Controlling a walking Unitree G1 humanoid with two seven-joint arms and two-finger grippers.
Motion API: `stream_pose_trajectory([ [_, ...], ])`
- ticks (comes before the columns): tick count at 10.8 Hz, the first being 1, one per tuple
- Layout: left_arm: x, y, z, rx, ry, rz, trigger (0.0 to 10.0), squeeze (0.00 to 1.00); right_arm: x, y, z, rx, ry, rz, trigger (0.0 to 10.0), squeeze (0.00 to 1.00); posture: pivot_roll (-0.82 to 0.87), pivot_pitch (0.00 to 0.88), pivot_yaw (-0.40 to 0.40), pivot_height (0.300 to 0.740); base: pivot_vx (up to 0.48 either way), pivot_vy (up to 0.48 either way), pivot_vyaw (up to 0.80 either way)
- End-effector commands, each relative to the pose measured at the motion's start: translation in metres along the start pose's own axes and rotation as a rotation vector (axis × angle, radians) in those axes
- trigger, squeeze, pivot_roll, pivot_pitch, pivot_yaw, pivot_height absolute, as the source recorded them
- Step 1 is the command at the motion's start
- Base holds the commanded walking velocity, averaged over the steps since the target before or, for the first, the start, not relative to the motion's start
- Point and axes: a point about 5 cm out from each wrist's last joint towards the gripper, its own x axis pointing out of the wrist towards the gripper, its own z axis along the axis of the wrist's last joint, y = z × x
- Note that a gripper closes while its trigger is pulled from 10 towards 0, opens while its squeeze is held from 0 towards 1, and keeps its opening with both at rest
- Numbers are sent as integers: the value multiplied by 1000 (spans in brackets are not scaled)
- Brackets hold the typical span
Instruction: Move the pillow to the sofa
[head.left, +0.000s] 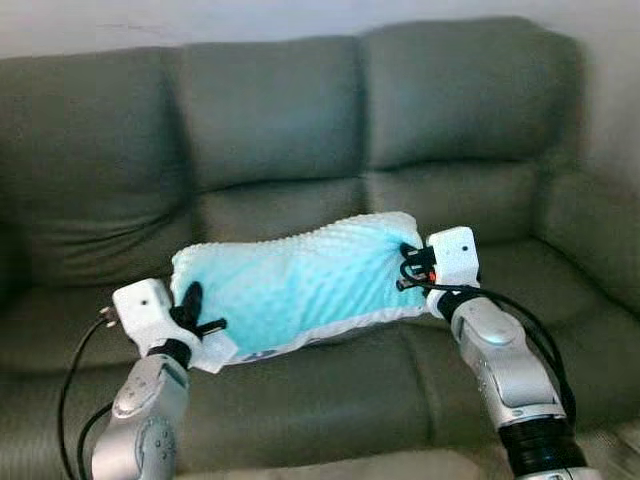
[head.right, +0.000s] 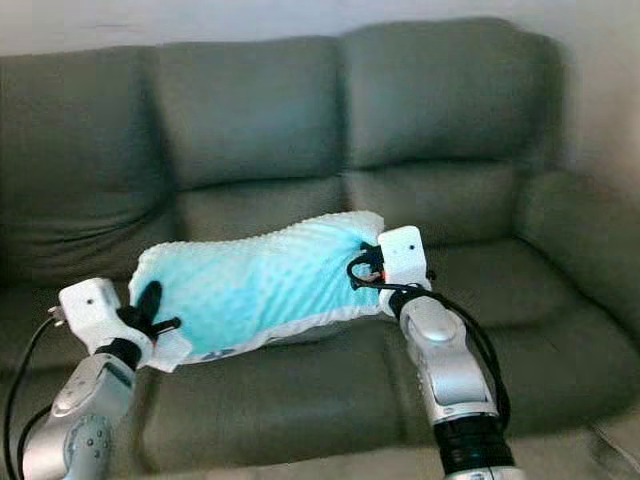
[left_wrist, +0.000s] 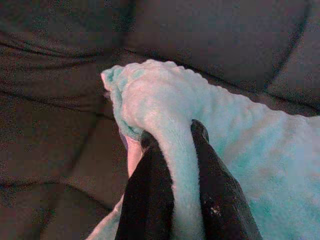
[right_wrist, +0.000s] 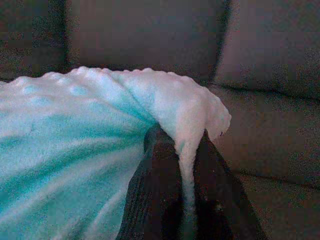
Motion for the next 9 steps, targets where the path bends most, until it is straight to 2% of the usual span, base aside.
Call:
stream_pose_trajectory([
  [1, 2, 2, 4, 29, -21, 13, 10000, 0, 1, 0, 10, -17, -40, 4, 10000, 0, -252, 0, 70, 740, 0, 0, 794],
  [5, 2, 6, 9, 51, -60, 13, 10000, 0, 1, 1, 10, -2, -47, 10, 10000, 0, -252, 0, 70, 740, 0, 0, 784],
  [9, 2, 7, 9, 47, -64, 13, 10000, 0, 0, 2, 11, 13, -50, 18, 10000, 0, -252, 0, 70, 740, 363, 0, 0],
])
